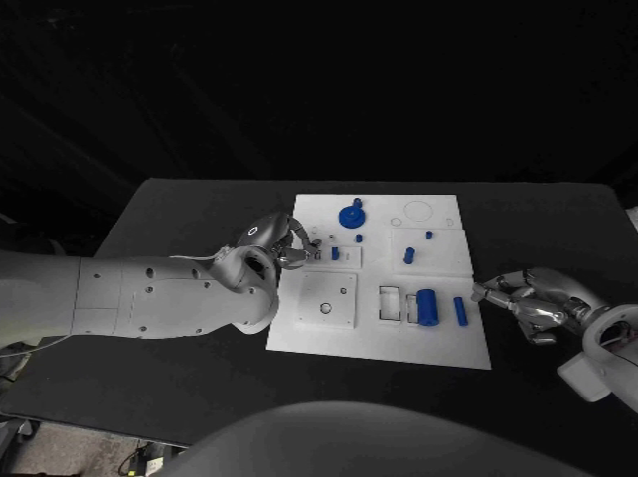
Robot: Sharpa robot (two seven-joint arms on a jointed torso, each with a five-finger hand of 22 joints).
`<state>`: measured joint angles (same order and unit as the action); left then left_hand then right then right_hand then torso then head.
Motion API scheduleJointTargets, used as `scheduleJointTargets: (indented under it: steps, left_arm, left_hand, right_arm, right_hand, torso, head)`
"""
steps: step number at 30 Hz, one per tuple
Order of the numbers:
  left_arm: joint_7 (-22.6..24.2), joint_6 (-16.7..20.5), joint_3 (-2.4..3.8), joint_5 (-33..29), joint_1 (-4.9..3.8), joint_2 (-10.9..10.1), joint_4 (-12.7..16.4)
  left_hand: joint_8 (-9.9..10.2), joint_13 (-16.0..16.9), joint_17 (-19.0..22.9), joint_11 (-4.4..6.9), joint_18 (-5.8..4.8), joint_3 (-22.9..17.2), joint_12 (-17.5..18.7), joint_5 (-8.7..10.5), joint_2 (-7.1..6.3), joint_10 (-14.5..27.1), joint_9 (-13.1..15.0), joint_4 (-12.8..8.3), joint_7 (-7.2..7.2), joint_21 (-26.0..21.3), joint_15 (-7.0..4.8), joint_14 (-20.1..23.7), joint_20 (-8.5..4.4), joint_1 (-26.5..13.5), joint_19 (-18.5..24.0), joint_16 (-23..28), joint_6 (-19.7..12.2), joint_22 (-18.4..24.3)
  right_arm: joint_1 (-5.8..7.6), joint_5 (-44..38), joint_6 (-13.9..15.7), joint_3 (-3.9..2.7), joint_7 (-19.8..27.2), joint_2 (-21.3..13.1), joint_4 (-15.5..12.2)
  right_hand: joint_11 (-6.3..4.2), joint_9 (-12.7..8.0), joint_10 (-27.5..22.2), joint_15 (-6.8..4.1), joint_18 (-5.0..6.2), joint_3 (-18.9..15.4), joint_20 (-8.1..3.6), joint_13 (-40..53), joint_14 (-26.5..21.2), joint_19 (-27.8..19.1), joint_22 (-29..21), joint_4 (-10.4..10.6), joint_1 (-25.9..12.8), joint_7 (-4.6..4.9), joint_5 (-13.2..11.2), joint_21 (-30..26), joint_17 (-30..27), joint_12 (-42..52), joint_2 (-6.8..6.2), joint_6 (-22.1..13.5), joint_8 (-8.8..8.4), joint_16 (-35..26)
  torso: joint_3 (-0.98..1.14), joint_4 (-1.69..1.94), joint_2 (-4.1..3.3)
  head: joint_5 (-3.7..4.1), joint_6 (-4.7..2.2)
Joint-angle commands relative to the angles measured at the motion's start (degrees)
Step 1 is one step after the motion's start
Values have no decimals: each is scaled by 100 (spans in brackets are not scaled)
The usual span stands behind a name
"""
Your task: Assemble the parts on the task board
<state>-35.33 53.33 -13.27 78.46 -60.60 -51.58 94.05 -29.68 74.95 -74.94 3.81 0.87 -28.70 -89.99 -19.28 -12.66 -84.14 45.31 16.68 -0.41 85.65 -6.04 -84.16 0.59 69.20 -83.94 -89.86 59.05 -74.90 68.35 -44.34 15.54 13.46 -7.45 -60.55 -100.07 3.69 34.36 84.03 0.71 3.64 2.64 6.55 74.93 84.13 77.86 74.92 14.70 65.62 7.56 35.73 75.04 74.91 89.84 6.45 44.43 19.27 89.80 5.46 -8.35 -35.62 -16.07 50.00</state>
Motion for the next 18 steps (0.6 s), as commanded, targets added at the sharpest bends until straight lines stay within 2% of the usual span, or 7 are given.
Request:
scheduleJointTargets:
  steps: [1, 18]
  left_arm:
    - [146, 293, 4, -92, 2, 44, -32]
    - [56, -33, 4, -164, 4, 250, -276]
  left_hand:
    - [-31, 1505, -1506, 35, 4, -22, -1, 26, -3, -586, 9, 8, -4, 37, -41, -584, -46, 38, -441, -14, 26, -1390]
    - [-24, 1505, -1506, 37, 6, -24, -1, 50, -7, -586, 2, -7, -9, 29, -43, -584, -48, 63, -438, -14, 25, -1388]
  right_arm:
    - [-7, -36, 4, 1, 89, 10, -1]
    - [-10, -19, 35, 1, 142, 8, -4]
  right_hand:
    - [-20, -5, 597, -29, 68, 30, 19, 1507, 587, -39, 928, -11, 59, -9, 18, -30, 1509, 16, 11, -35, 22, 20]
    - [-18, -8, 597, -27, 70, 50, 21, 1507, 587, -48, 925, -18, 78, -7, 38, -43, 1509, 16, 8, -39, 23, 20]
  torso:
    - [-1, -5, -1]
    - [1, -4, -2]
  head:
    - [-6, 0]
    - [14, 0]
